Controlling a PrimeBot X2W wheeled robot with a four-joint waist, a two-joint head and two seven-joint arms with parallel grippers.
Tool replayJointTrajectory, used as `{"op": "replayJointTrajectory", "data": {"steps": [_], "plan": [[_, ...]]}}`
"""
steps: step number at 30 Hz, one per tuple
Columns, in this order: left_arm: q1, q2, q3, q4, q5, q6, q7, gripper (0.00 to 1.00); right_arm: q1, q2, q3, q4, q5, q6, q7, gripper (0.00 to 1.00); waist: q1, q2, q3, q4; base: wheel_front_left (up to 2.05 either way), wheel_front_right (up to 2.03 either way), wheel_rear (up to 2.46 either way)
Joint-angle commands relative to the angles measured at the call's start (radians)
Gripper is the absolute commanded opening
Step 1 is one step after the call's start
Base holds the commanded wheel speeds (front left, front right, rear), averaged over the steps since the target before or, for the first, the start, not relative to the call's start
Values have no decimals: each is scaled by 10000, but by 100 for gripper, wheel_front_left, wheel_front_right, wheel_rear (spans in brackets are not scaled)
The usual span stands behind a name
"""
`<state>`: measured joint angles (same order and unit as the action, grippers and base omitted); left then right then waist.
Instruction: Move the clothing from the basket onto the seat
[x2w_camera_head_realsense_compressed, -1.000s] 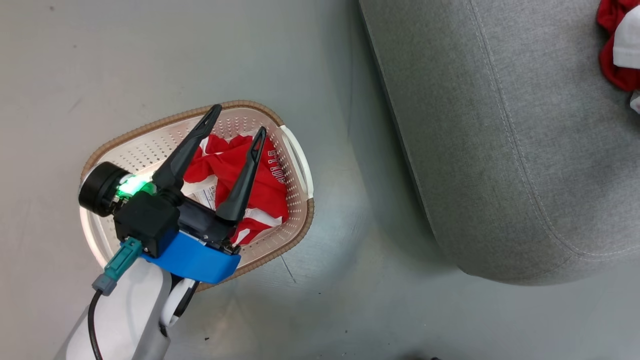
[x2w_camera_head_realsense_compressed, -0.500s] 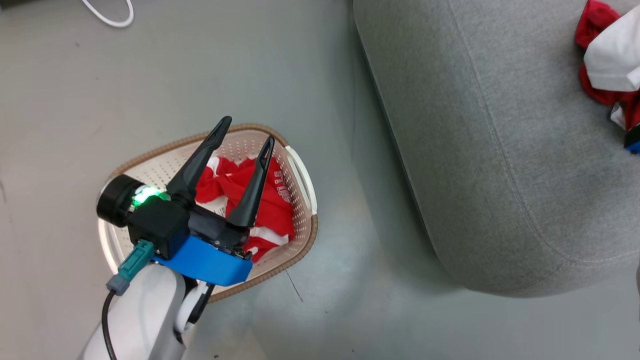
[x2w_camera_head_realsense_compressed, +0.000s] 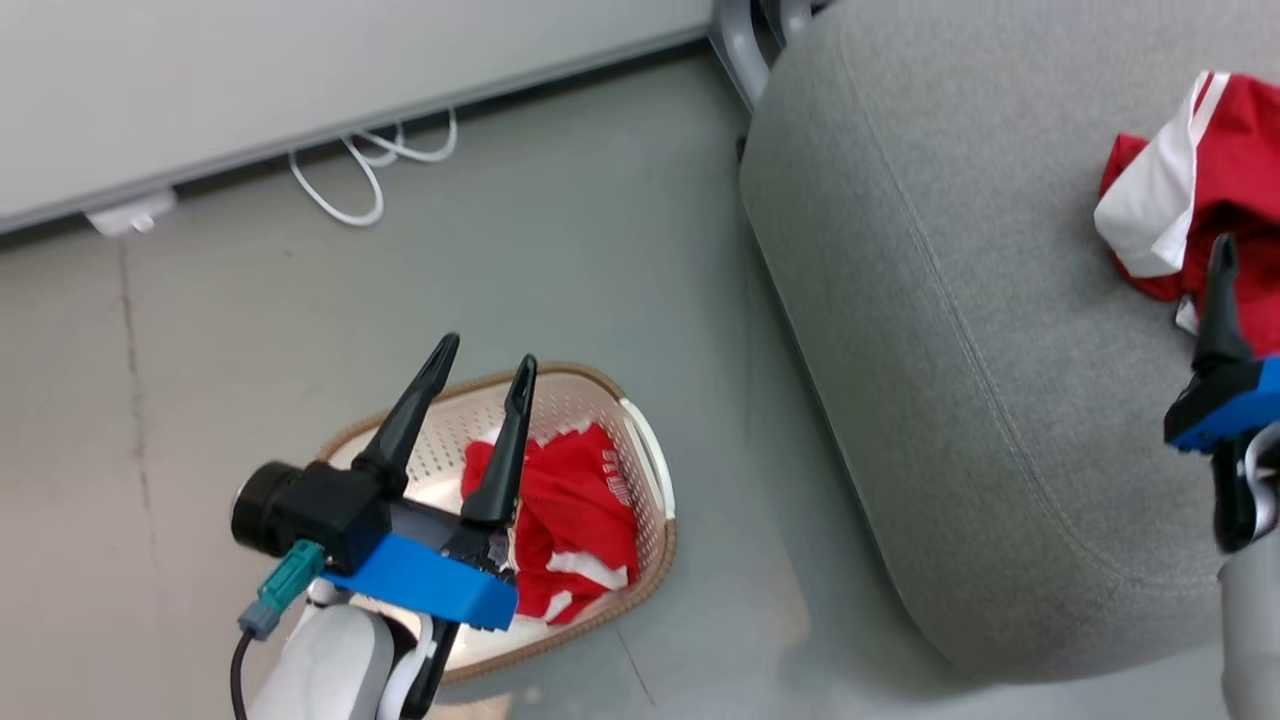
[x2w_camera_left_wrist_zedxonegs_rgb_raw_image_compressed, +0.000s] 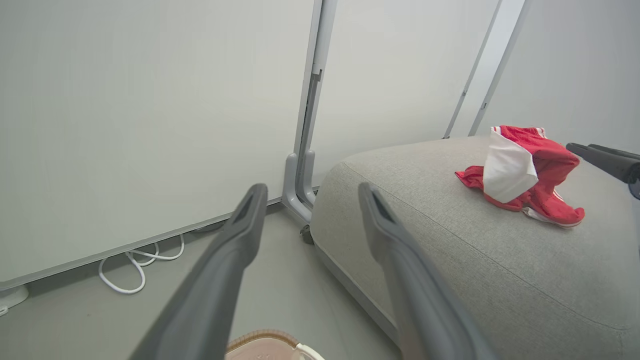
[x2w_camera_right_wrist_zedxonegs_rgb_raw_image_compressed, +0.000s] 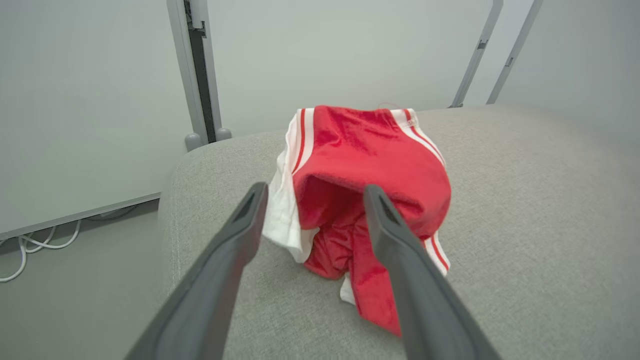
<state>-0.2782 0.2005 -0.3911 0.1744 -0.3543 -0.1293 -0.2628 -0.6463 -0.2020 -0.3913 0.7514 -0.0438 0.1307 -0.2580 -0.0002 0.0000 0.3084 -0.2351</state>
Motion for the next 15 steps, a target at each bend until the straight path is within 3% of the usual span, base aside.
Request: {"op": "replayJointTrajectory", "data": {"steps": [1, 15], "plan": [[311, -100, 185, 83, -65, -19, -31, 100, 578, 153, 76, -426, 48, 1, -27, 100, 2, 0, -683, 349, 0, 0, 0], [1315, -539, 1256, 737, -135, -19, -29, 100, 3667, 1399, 1236, -3441, 392, 1, 509, 100, 2, 0, -2090, 1508, 0, 0, 0]]}}
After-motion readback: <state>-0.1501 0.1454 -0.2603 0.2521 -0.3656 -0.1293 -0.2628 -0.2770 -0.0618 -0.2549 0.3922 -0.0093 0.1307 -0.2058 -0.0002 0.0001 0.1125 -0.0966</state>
